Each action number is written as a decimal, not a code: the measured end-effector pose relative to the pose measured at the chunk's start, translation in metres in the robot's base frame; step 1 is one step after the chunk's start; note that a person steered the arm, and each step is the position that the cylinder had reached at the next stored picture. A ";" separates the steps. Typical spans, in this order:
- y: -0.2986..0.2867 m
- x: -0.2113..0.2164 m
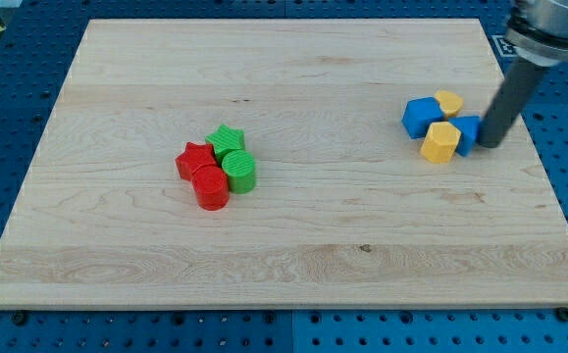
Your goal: Push the blue triangle along with blue cube a bit up
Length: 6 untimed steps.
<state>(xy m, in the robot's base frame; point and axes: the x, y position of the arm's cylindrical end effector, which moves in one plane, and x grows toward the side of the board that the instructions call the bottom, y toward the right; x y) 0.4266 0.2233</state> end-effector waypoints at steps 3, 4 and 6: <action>0.000 0.015; -0.049 -0.006; -0.138 -0.060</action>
